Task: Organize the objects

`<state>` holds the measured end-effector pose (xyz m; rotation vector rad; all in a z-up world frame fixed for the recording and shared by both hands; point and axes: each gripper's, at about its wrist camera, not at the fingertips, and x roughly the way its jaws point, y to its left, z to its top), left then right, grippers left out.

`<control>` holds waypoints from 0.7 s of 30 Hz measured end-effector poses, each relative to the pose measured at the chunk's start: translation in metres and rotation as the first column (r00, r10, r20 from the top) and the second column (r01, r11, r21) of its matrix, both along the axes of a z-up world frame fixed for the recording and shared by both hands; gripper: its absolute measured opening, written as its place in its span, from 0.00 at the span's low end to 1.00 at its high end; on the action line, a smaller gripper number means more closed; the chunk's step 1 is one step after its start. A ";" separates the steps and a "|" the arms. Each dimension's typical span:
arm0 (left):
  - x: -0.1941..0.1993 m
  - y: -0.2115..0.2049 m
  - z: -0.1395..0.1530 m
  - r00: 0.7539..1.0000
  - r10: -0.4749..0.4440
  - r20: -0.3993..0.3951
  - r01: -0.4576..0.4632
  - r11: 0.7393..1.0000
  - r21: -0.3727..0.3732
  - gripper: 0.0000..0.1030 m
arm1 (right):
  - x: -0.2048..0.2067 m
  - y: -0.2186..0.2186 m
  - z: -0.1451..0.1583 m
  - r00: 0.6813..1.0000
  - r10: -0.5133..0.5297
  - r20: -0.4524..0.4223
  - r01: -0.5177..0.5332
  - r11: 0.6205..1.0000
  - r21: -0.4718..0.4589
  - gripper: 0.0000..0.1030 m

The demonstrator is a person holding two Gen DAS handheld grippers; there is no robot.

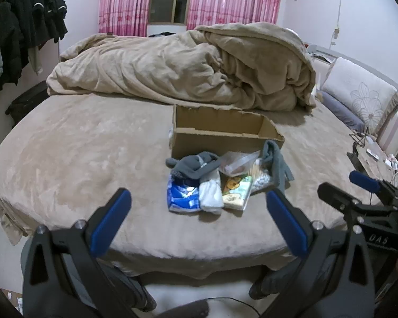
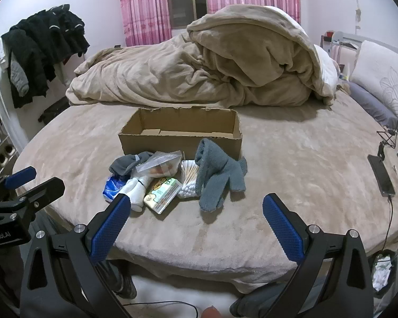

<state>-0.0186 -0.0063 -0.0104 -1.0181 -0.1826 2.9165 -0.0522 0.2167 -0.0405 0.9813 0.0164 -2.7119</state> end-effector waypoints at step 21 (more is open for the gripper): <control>0.011 -0.001 0.013 0.999 -0.019 -0.035 0.019 1.000 0.009 1.00 | 0.011 0.001 0.013 0.999 -0.014 -0.031 0.014 1.000 0.000 0.99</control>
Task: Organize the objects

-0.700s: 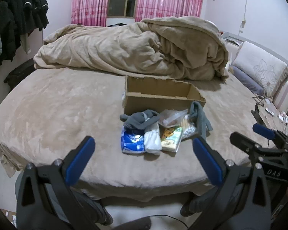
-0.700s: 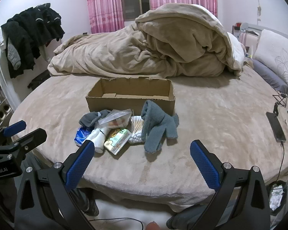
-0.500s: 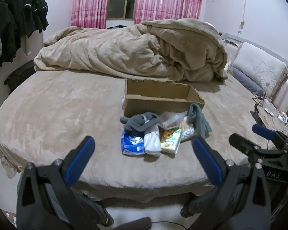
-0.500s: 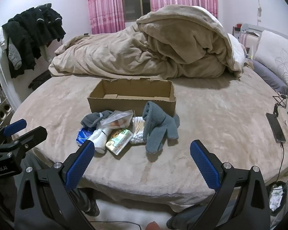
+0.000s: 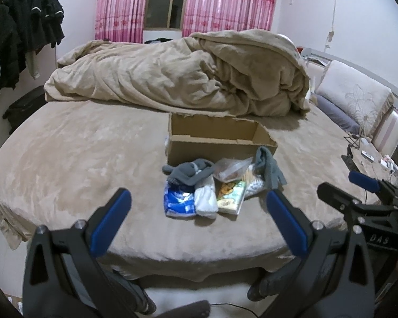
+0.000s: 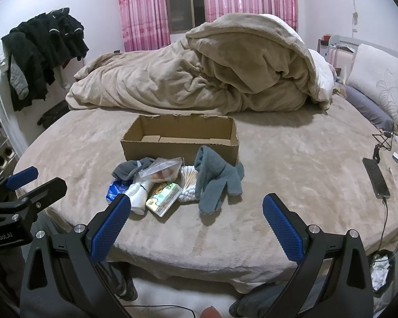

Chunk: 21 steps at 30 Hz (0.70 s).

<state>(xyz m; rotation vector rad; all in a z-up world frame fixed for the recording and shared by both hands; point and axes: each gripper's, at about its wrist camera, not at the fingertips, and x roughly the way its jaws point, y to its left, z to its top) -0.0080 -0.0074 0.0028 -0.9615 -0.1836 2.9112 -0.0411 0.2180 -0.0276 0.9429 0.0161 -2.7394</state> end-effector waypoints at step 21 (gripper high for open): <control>0.001 0.000 0.005 1.000 -0.005 -0.002 0.005 1.000 -0.004 1.00 | 0.002 0.000 0.003 1.000 -0.005 -0.003 0.005 1.000 -0.007 0.99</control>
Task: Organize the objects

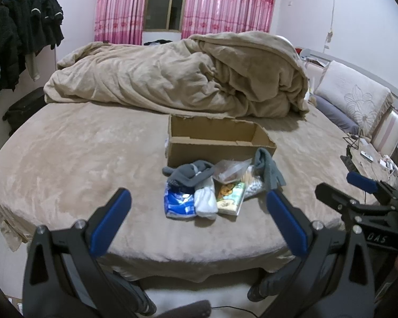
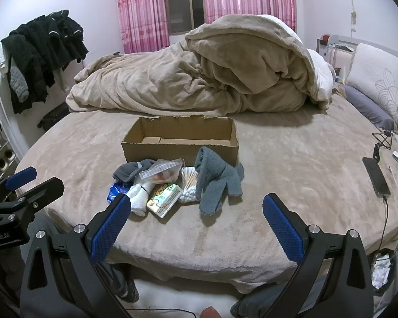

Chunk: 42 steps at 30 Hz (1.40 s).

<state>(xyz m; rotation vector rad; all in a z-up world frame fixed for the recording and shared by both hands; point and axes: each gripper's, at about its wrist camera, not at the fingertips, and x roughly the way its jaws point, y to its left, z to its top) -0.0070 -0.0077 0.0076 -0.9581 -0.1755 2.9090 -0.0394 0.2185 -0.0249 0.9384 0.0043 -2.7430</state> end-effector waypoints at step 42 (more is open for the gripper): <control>-0.003 -0.004 -0.011 0.999 -0.030 0.011 0.030 0.999 0.022 1.00 | -0.003 -0.003 -0.005 1.000 0.003 0.014 -0.003 1.000 0.000 0.99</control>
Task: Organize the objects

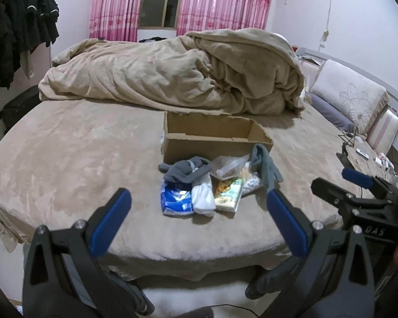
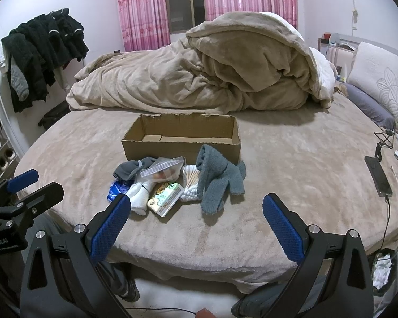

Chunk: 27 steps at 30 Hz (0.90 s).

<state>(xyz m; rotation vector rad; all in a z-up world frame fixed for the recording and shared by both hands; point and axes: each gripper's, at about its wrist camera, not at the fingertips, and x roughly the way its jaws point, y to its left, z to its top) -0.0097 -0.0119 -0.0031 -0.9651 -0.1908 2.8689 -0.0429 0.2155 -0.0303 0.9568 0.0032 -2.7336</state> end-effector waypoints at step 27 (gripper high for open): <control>-0.117 -0.008 -0.093 0.989 -0.022 0.146 0.030 0.998 -0.058 0.99 | -0.111 0.035 -0.070 0.991 -0.043 0.129 0.040 0.999 0.027 0.94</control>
